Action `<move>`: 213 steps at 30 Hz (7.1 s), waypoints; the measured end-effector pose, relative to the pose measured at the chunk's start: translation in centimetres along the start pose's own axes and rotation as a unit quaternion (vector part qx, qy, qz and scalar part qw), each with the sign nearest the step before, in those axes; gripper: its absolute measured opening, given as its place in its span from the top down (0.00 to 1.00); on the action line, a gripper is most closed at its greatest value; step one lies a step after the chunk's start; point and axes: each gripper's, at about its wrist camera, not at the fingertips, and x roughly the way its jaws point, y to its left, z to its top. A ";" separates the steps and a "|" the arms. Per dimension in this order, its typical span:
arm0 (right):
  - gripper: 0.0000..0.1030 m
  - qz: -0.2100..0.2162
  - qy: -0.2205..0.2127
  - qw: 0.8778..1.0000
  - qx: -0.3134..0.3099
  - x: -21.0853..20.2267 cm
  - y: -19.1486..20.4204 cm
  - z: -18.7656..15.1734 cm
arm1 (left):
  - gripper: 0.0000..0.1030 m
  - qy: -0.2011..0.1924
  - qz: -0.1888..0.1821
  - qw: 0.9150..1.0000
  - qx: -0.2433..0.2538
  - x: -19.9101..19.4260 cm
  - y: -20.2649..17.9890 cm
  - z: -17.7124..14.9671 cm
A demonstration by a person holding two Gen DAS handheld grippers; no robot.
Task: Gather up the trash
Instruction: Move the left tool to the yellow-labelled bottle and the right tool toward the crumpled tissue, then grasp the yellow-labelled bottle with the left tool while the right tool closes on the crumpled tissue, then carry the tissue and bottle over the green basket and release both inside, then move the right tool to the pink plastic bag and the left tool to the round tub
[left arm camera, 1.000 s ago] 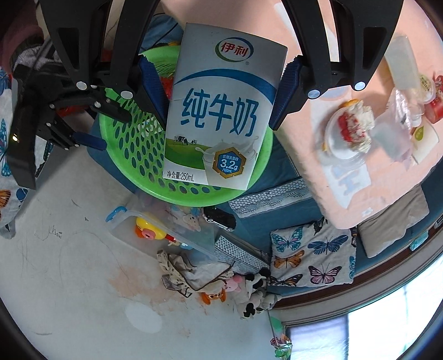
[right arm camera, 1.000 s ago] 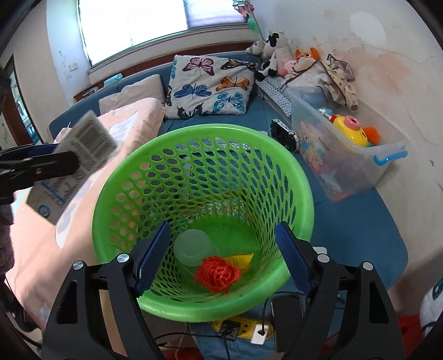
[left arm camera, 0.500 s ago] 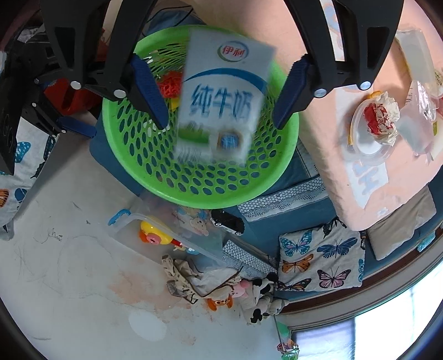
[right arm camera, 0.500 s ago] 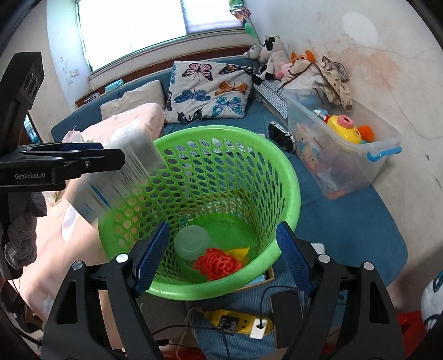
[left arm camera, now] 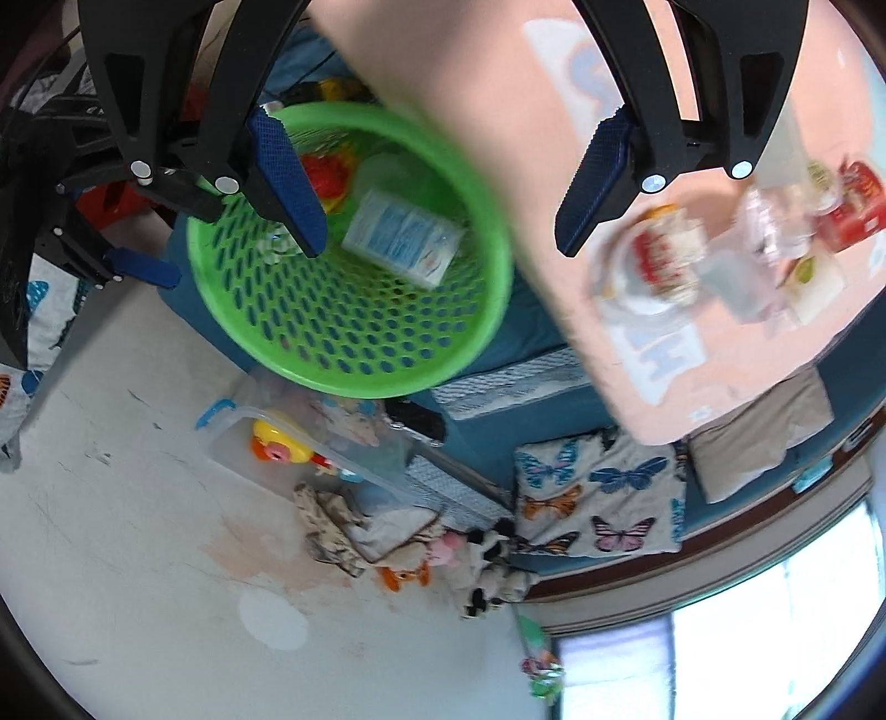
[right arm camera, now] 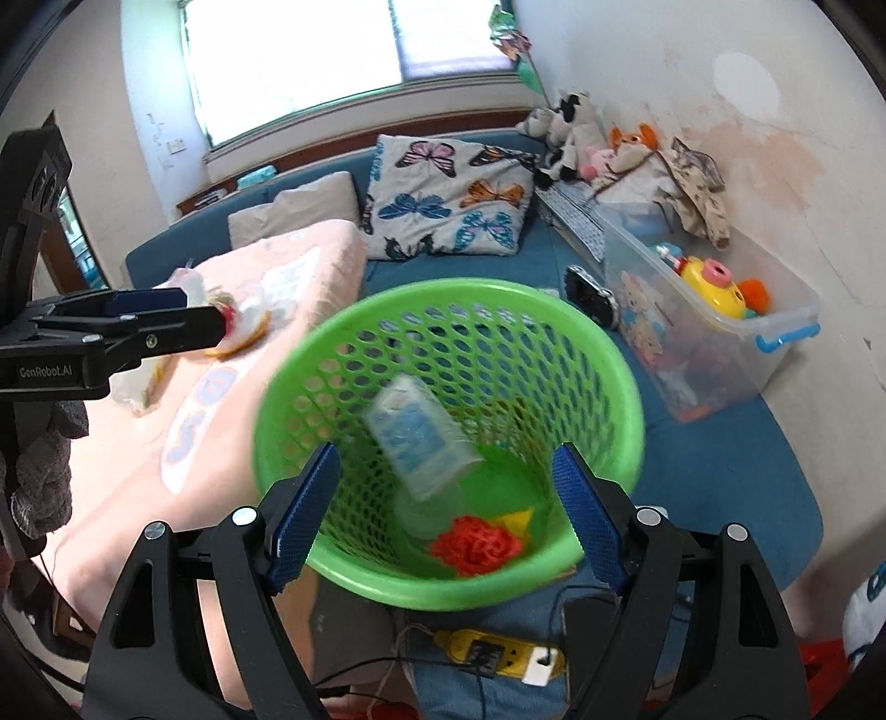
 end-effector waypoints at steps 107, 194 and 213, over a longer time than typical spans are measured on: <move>0.55 0.166 0.024 0.983 -0.072 16.1 18.7 9.5 | 0.45 0.093 0.136 0.958 -0.235 1.2 27.1 -9.6; 0.39 0.021 -0.027 0.999 0.038 0.2 -0.7 0.7 | 0.35 0.020 -0.058 0.998 -0.034 1.6 0.9 2.2; 0.35 0.095 -0.037 0.994 -0.034 0.9 9.4 4.8 | 0.33 -0.001 0.070 0.989 -0.130 -7.4 15.5 -5.3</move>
